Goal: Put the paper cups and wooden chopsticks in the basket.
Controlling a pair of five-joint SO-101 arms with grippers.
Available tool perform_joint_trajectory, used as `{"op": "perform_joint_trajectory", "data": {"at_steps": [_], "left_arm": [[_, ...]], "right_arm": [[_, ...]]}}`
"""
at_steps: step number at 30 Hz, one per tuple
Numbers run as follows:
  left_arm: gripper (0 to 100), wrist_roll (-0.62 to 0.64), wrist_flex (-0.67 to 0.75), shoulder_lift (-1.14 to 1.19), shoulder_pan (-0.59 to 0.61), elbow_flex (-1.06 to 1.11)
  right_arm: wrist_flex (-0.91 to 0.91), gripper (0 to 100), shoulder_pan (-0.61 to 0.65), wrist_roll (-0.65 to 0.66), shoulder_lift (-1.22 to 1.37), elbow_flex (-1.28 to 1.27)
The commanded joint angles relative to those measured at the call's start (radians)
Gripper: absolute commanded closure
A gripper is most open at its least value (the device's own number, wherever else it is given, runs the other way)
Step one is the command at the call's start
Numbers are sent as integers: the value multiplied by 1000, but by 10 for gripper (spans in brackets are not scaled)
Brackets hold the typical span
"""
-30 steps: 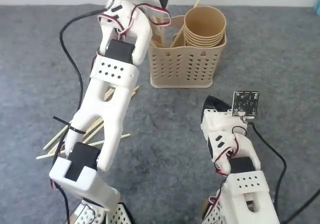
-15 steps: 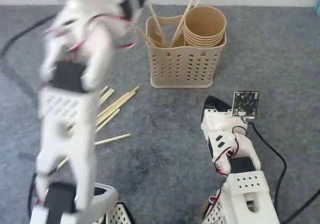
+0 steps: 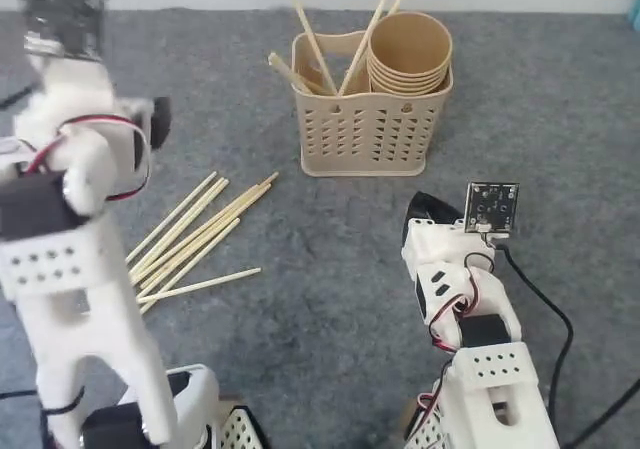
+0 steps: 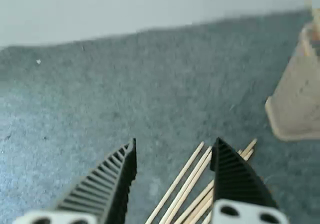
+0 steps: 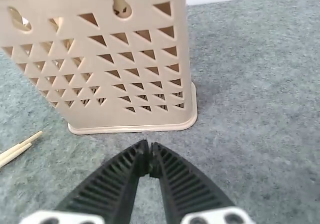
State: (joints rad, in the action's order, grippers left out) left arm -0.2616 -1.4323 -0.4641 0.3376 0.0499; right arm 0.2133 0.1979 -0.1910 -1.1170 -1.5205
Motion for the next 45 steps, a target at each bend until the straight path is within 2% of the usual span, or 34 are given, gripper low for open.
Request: {"op": "perform_joint_trajectory", "data": {"at_steps": [1, 5, 9, 12, 15, 19, 26, 36, 41, 45], "left_arm": [[812, -135, 166, 0, 46, 236], [844, -264, 440, 0, 43, 519], [825, -275, 749, 9, 34, 737], [803, -275, 850, 12, 23, 826], [796, -275, 855, 49, 11, 835], [797, -270, 848, 227, 18, 730], [797, -270, 710, 528, 38, 472], [797, -276, 684, 695, 12, 321], [800, -281, 565, 756, -3, 231], [880, -338, 427, 825, -5, 131]], "right_arm": [[-13, 990, -5, 18, 1, 5], [-13, 989, -5, 18, 2, 5], [-15, 989, -5, 18, 4, 5], [-15, 989, -5, 18, 4, 5], [-15, 989, -5, 18, 4, 5], [-15, 989, -5, 18, 4, 5], [-16, 989, -5, 18, 4, 5], [-18, 989, -5, 20, 4, 5], [-18, 989, -5, 20, 4, 5], [-15, 990, -5, 20, -1, 5]]}}
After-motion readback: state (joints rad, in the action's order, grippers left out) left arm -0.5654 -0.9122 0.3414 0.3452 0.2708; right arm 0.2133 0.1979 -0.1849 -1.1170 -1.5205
